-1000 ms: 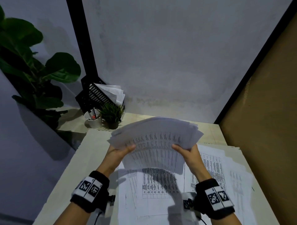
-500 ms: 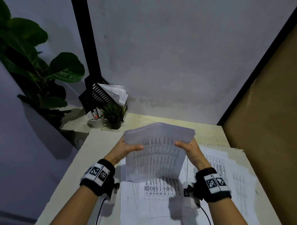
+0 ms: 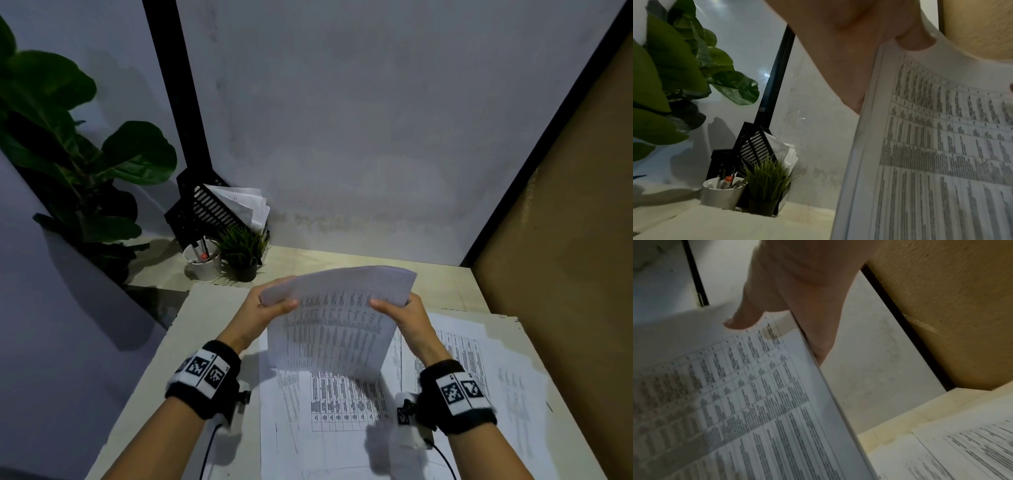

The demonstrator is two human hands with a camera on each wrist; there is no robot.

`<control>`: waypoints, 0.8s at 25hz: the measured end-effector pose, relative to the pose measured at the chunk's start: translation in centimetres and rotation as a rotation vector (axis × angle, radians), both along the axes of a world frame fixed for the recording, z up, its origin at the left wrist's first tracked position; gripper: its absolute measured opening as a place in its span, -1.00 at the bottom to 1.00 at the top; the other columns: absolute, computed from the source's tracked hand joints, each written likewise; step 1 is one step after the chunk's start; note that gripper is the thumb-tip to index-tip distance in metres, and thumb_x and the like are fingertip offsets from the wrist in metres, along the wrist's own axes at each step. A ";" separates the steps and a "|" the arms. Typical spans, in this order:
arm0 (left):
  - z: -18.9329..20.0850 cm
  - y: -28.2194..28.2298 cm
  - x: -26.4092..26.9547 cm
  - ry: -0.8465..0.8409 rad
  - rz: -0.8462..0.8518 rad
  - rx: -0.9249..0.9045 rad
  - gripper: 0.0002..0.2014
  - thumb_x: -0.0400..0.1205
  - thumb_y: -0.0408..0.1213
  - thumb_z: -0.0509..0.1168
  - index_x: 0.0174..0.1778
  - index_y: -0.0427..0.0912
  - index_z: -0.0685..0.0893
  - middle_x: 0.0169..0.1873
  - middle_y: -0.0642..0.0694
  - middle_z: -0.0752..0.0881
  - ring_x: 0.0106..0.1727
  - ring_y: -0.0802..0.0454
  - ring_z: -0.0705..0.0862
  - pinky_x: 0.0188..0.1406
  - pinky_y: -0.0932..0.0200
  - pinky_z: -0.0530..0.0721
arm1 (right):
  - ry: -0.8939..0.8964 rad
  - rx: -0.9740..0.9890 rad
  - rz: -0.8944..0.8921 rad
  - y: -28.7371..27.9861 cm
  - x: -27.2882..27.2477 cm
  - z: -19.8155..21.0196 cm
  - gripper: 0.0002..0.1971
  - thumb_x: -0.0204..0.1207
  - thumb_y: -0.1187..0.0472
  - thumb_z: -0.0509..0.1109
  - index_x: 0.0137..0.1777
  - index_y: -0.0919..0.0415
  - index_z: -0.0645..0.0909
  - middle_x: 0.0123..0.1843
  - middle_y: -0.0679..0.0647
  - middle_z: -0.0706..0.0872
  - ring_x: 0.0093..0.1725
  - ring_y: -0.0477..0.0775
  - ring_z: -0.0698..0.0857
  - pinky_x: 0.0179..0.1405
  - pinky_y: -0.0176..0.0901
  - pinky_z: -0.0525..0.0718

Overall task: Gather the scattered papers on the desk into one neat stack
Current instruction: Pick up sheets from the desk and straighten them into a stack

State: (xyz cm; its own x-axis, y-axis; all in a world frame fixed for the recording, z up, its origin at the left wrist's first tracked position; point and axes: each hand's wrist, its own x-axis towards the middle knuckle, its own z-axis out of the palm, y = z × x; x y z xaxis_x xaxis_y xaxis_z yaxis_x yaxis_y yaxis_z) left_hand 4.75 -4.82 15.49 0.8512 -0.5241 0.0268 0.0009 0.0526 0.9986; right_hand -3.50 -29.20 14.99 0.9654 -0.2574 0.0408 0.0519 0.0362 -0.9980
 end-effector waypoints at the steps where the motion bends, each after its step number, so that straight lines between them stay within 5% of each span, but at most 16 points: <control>1: -0.3 -0.2 0.0 0.017 -0.007 0.037 -0.43 0.09 0.12 0.58 -0.03 -0.03 0.70 -0.24 0.09 0.84 -0.15 0.20 0.77 -0.18 0.28 0.71 | 0.025 -0.011 -0.011 0.0 0.1 -0.3 -0.30 -0.20 -0.21 0.68 -0.05 0.12 0.69 -0.17 -0.02 0.84 -0.10 0.00 0.80 -0.18 -0.26 0.74; 4: -0.5 -0.7 0.0 0.030 0.000 0.104 -0.67 0.31 -0.10 0.53 -0.05 -0.01 0.66 -0.24 0.09 0.83 -0.07 0.22 0.75 0.01 0.10 0.66 | 0.057 -0.022 -0.031 0.1 0.2 -0.7 -0.45 -0.07 -0.07 0.67 -0.05 0.08 0.68 -0.15 0.00 0.83 -0.07 0.04 0.79 -0.08 -0.15 0.77; 8: 0.2 -0.8 -0.1 0.066 -0.007 0.085 -0.35 0.12 0.21 0.51 0.09 0.05 0.58 -0.01 -0.09 0.72 0.11 -0.04 0.69 0.23 -0.15 0.64 | 0.100 -0.049 -0.038 0.9 0.4 -0.5 -0.77 0.36 0.30 0.50 -0.03 0.03 0.63 -0.03 0.04 0.76 0.04 0.08 0.74 0.18 0.08 0.68; 11: 1.4 -0.5 -0.2 0.031 0.038 0.056 -0.49 0.29 0.08 0.47 0.11 -0.01 0.57 -0.05 -0.05 0.70 0.03 0.03 0.70 0.23 -0.19 0.64 | 0.007 -0.055 -0.089 1.7 0.4 1.0 -0.81 0.43 0.37 0.42 -0.14 0.02 0.62 -0.15 0.00 0.74 -0.13 -0.06 0.74 -0.08 -0.15 0.73; 15: 1.1 0.4 -0.1 -0.023 -0.041 -0.003 -0.26 0.09 0.28 0.50 0.19 0.13 0.59 0.02 0.06 0.74 0.07 0.12 0.73 -0.03 0.18 0.73 | -0.031 -0.020 -0.063 1.6 -0.2 0.8 -0.78 0.37 0.37 0.48 -0.12 0.02 0.63 -0.20 -0.05 0.75 -0.19 -0.13 0.75 -0.20 -0.24 0.73; 20: -0.4 0.0 -0.6 0.032 -0.006 0.079 -0.06 -0.09 0.41 0.47 0.20 0.03 0.56 0.01 -0.04 0.74 0.07 0.08 0.73 0.17 -0.06 0.68 | 0.064 -0.014 -0.126 1.9 -0.3 -0.6 -0.82 0.41 0.39 0.44 -0.16 0.07 0.65 -0.17 0.00 0.75 -0.16 0.00 0.72 -0.18 -0.22 0.67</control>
State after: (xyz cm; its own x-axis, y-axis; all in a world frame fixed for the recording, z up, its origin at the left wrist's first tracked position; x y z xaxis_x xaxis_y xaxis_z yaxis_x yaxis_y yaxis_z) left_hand 4.19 -4.80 15.06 0.8481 -0.5282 -0.0423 0.0333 -0.0266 0.9991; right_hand -3.84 -27.27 14.43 0.9262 -0.3766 -0.0155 -0.0090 0.0191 -0.9998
